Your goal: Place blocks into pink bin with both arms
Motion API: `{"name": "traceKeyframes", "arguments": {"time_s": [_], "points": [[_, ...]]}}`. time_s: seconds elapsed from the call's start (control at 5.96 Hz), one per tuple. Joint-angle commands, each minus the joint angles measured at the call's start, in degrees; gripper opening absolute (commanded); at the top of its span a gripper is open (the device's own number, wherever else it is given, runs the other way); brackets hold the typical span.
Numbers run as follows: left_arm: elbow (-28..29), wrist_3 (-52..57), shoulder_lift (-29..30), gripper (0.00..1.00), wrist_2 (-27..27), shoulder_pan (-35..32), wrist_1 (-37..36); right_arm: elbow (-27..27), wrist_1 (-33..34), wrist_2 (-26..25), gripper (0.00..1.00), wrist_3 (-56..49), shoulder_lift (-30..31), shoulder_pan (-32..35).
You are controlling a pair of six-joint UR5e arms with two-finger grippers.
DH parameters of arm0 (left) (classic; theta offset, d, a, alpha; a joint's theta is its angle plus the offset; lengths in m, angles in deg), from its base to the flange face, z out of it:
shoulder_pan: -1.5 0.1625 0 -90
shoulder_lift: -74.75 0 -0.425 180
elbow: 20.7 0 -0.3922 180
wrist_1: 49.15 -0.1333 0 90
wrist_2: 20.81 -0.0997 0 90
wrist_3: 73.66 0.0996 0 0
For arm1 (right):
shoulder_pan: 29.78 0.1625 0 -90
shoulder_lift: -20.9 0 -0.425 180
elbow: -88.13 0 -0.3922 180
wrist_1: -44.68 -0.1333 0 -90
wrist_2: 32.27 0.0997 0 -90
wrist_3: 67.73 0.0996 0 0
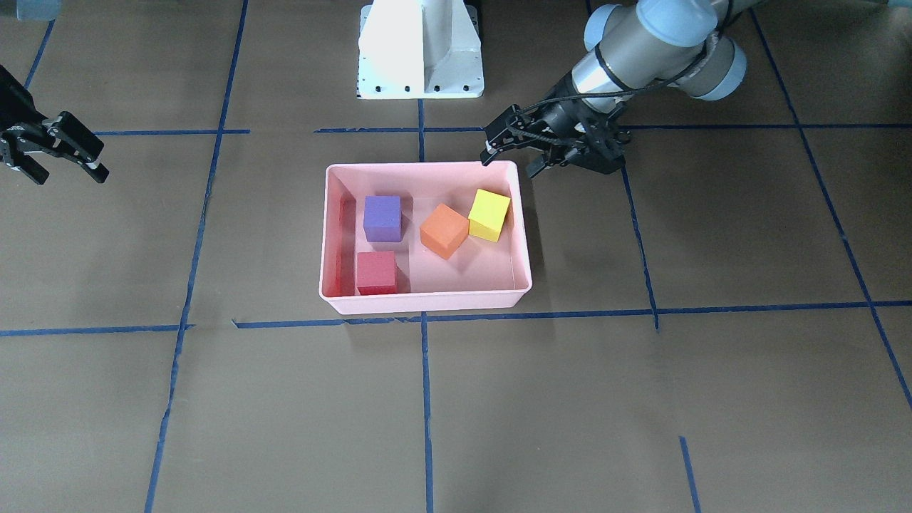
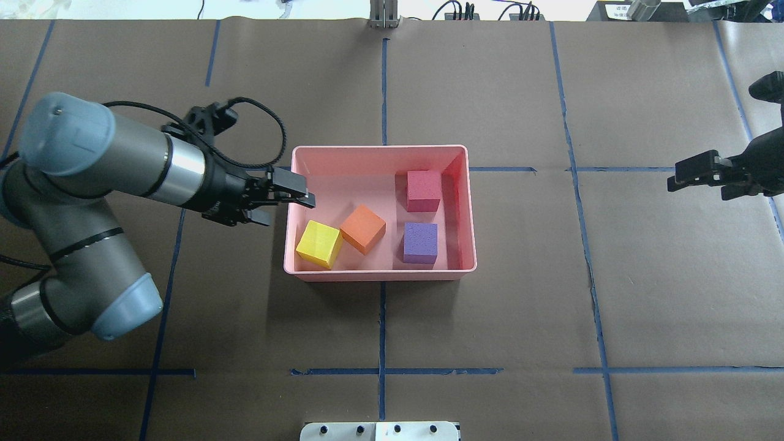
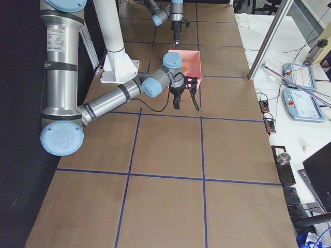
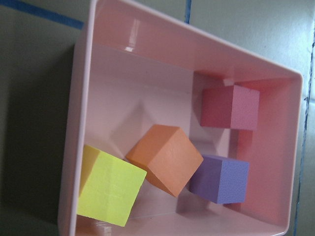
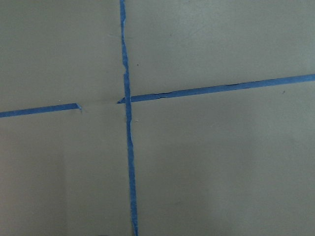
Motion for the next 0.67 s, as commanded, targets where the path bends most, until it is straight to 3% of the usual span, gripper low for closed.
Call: {"name": "traceKeyframes", "arguments": {"time_s": [0.0,0.17,0.5], "points": [[-4.0,11.0,-11.2,1.00,0.5,-5.2,0.0,-4.2,-0.3,1.9,1.00,-8.5,2.4,3.1],[-4.6,23.6,-18.0,1.00,0.8,-9.2,0.1,-7.0,-0.3,5.1,1.00,-15.7,2.5,5.5],[-1.8,49.0,-27.7,1.00,7.2,-23.6,-0.3,-11.7,0.3,10.5,1.00,-33.3,4.0,15.3]]}}
